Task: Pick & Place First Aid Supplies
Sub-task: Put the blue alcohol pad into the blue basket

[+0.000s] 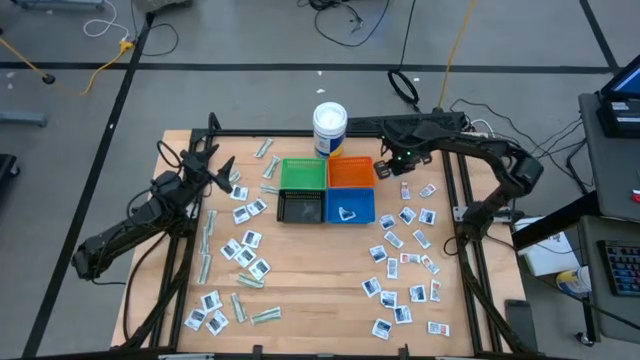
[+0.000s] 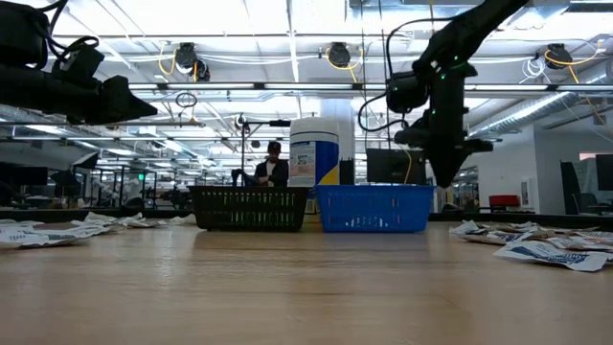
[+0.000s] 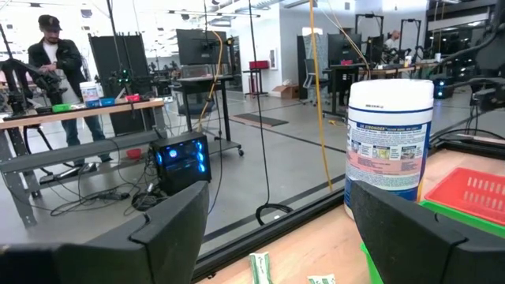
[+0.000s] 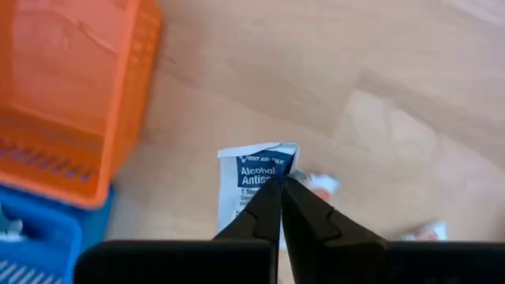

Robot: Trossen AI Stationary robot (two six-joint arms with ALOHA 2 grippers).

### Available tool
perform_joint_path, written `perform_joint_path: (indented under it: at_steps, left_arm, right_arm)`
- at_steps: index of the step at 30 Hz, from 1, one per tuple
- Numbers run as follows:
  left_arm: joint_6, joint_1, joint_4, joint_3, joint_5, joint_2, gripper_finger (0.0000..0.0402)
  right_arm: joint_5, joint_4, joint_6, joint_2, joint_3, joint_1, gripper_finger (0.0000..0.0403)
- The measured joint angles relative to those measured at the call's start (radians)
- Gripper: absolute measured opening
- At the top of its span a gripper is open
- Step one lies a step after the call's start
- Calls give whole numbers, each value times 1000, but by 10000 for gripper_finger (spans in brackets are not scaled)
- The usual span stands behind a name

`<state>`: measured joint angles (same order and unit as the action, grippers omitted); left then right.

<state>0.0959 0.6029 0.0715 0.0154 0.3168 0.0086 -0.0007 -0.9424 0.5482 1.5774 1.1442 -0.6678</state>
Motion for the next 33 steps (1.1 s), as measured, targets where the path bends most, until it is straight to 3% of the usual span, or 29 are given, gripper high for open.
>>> perform_joint_path:
  at_steps: [9, 27, 33]
  left_arm:
    - [0, 0, 0, 0, 0, 0, 308]
    - [0, 0, 0, 0, 0, 0, 308]
    - [0, 0, 0, 0, 0, 0, 308]
  right_arm:
    - [1, -51, 58, -50, 1, 26, 0]
    - [-34, 56, 62, -50, 2, 416, 0]
    - [-31, 98, 52, -49, 6, 473, 0]
